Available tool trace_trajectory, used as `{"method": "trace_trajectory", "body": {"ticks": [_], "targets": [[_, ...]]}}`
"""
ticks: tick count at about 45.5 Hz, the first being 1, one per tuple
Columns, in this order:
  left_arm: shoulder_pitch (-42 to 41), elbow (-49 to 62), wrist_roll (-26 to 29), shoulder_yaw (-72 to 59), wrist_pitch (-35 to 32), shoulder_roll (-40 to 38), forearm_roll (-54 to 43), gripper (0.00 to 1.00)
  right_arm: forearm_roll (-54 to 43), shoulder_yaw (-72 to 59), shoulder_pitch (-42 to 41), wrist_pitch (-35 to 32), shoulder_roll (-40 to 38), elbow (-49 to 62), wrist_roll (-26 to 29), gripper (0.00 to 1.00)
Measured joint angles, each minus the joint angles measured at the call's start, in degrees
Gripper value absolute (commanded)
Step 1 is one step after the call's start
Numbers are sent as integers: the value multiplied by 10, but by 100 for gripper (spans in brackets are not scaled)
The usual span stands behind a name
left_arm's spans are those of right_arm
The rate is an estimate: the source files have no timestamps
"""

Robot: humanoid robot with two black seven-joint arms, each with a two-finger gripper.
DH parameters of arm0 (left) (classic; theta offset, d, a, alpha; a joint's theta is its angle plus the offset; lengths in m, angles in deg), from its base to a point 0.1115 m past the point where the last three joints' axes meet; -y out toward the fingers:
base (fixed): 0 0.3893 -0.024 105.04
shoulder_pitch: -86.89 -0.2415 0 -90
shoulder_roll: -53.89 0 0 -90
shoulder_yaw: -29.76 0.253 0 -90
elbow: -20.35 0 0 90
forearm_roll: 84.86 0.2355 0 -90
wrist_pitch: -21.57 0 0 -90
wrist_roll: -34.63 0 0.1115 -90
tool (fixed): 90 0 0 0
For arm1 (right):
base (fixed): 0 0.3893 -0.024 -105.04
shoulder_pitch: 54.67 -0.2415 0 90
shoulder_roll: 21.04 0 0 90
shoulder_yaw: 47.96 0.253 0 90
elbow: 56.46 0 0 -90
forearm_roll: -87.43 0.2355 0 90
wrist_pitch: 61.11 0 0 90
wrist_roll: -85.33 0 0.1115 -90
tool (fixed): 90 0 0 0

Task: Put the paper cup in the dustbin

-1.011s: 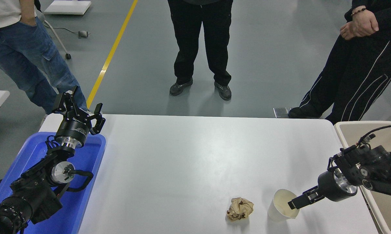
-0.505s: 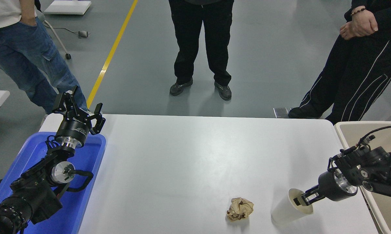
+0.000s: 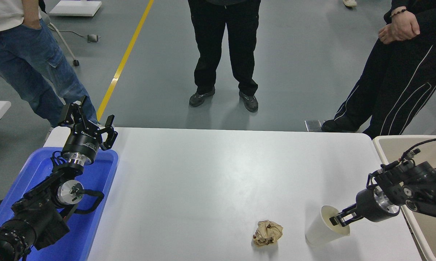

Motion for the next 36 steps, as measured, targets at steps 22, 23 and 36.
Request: {"method": "trace_trajectory", "body": {"ticks": [22, 23, 36], "targets": [[0, 0, 0, 0, 0, 0, 0, 100, 57, 28, -95, -6, -107, -63, -70, 0], [0, 0, 0, 0, 0, 0, 0, 100, 62, 30, -102, -7, -115, -69, -72, 0], [0, 0, 0, 0, 0, 0, 0, 100, 137, 107, -174, -56, -211, -104, -88, 0]]}}
